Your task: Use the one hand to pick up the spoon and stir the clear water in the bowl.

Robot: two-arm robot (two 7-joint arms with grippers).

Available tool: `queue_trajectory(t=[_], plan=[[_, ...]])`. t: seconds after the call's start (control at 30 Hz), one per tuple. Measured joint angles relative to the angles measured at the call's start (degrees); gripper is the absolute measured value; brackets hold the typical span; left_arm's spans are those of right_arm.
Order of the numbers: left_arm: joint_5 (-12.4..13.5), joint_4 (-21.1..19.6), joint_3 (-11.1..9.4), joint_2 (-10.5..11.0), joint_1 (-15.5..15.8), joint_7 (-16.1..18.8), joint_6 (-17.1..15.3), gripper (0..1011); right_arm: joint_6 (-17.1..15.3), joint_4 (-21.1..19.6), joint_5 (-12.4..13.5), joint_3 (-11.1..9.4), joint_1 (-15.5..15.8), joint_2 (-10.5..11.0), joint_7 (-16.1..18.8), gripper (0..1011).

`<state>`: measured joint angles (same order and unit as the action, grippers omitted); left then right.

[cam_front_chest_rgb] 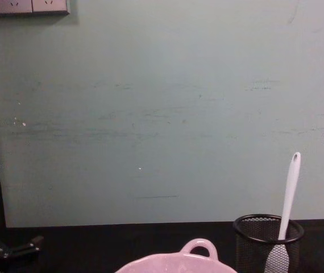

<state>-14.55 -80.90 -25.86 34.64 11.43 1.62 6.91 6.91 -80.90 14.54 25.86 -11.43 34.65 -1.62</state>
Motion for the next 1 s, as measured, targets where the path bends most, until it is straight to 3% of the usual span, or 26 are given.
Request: queue_trajectory(t=[1.0], plan=[[0.0,0.0,0.0,0.0,0.0,0.0,0.0,1011,0.0,0.0,0.0,0.0,0.0,0.0,0.0,1004]])
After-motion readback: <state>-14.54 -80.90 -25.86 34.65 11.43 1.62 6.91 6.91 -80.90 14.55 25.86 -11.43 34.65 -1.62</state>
